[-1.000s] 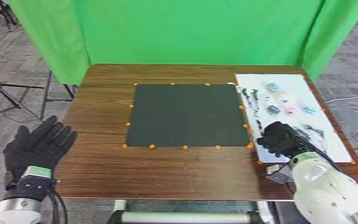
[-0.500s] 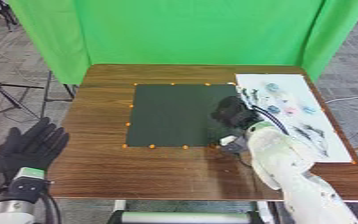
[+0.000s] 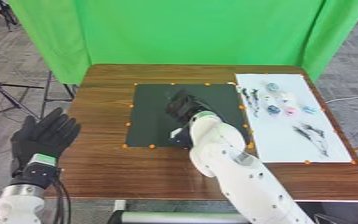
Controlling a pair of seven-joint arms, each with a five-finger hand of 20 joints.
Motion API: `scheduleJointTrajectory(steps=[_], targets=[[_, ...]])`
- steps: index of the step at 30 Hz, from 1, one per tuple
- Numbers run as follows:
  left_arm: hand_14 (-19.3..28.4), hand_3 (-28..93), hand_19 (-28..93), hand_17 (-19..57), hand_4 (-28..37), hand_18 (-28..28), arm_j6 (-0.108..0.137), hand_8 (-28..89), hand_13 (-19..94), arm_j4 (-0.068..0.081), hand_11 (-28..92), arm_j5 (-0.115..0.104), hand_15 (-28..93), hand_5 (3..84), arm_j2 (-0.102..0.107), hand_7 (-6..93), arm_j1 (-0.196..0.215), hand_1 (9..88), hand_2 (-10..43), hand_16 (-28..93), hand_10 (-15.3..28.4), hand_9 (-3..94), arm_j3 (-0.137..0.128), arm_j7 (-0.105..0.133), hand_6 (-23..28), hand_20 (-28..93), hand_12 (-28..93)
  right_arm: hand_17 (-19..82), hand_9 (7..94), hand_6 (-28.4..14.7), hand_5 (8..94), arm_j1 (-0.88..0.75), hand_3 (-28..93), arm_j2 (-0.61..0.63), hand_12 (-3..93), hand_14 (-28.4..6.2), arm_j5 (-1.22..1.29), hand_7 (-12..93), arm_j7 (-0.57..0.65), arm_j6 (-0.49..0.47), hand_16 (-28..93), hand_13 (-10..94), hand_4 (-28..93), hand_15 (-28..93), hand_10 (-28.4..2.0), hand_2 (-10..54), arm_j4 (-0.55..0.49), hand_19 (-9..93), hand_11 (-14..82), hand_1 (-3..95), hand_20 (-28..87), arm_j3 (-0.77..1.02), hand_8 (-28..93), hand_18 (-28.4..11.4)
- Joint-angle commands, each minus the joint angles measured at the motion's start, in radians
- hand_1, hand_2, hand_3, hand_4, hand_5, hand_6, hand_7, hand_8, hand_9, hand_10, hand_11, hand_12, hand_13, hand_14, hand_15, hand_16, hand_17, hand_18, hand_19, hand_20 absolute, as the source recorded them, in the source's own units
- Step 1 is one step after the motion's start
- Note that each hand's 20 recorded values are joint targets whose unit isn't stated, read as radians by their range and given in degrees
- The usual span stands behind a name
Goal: Arrange flowers
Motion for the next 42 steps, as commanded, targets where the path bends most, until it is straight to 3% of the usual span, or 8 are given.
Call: scheduleJointTrajectory(steps=[1,5,8,12,30,34,39,42], targets=[[16.7,72,44,-0.2,-28.2,16.2,-0.001,-11,34,0.010,36,0.015,58,50.0,0.028,26.1,-0.029,31.8,11.9,-8,15.7,45.4,0.011,-0.014,7.2,14,16,52,78.3,-5.7,65.9,0.038,78,-0.075,39.7,-10.9,-0.040,70,0.027,-0.052,37,78,-15,65,-13.6,0.4,0.098,93,50.4,40.9,45,-0.086,27,-21.8],[16.8,72,44,-0.2,-28.2,16.2,0.019,-11,34,0.013,36,-0.009,58,49.9,0.043,26.1,-0.023,31.7,11.8,-8,15.8,45.4,0.006,-0.017,7.3,14,16,53,78.5,-5.7,66.0,0.037,78,-0.110,39.4,-10.9,-0.057,70,0.051,-0.087,37,79,-15,65,-13.7,0.3,0.137,93,50.4,41.0,45,-0.103,27,-21.9],[16.8,72,44,-0.3,-28.3,16.2,0.017,-11,34,0.011,36,0.023,57,49.8,0.025,26.2,-0.014,31.7,12.1,-7,15.7,45.3,-0.013,-0.059,7.3,14,16,53,78.6,-5.8,66.0,0.026,78,-0.109,39.1,-10.9,-0.051,70,0.049,-0.071,37,79,-15,65,-13.7,0.3,0.148,93,50.4,41.0,45,-0.114,27,-22.1],[16.9,70,44,-0.5,-28.3,16.2,0.023,-12,34,-0.005,35,0.011,57,49.4,0.023,25.9,0.026,28.9,14.6,-7,15.8,44.8,-0.036,-0.050,7.4,14,16,53,78.5,-5.7,66.0,0.018,78,-0.113,38.9,-10.8,-0.067,70,0.055,-0.101,37,79,-15,65,-13.6,0.4,0.151,93,50.4,40.9,45,-0.125,27,-22.1],[16.8,71,44,-0.8,-28.3,16.3,0.040,-11,33,0.002,36,0.009,57,49.2,0.016,25.9,0.010,29.5,14.4,-7,15.8,44.7,-0.009,-0.062,7.5,15,16,52,78.9,-5.1,66.5,0.001,75,-0.117,38.4,-12.4,-0.236,69,0.079,-0.185,37,78,-16,65,-14.4,-6.9,0.175,93,49.7,41.2,44,-0.172,27,-23.4],[16.9,71,44,-0.9,-28.3,16.4,0.057,-11,33,-0.001,36,0.026,57,49.2,0.008,26.2,0.012,29.7,14.7,-7,15.7,44.8,-0.014,-0.092,7.6,15,16,52,78.8,-5.6,66.8,-0.003,74,-0.121,38.4,-12.5,-0.203,67,0.084,-0.218,36,78,-18,65,-14.5,-8.7,0.174,93,49.4,38.6,44,-0.152,26,-23.6],[17.1,71,44,-1.1,-28.3,16.7,0.054,-11,33,0.001,36,0.024,58,49.3,0.007,26.6,0.009,29.8,15.0,-8,15.8,44.7,-0.007,-0.090,7.7,15,16,51,77.8,-6.3,66.3,-0.005,74,-0.118,38.2,-12.7,-0.220,74,0.075,-0.216,36,77,-18,65,-15.0,-9.5,0.173,93,48.7,32.3,44,-0.149,-5,-23.8],[17.2,71,44,-1.1,-28.3,16.7,0.065,-12,33,0.004,36,0.031,58,49.2,0.009,26.8,0.000,29.9,15.0,-8,15.8,44.6,0.000,-0.103,7.8,15,16,51,77.3,-6.5,66.0,-0.007,71,-0.125,38.0,-13.0,-0.194,74,0.094,-0.198,36,77,-18,65,-15.2,-9.5,0.177,93,48.4,30.5,44,-0.139,-9,-24.0]])
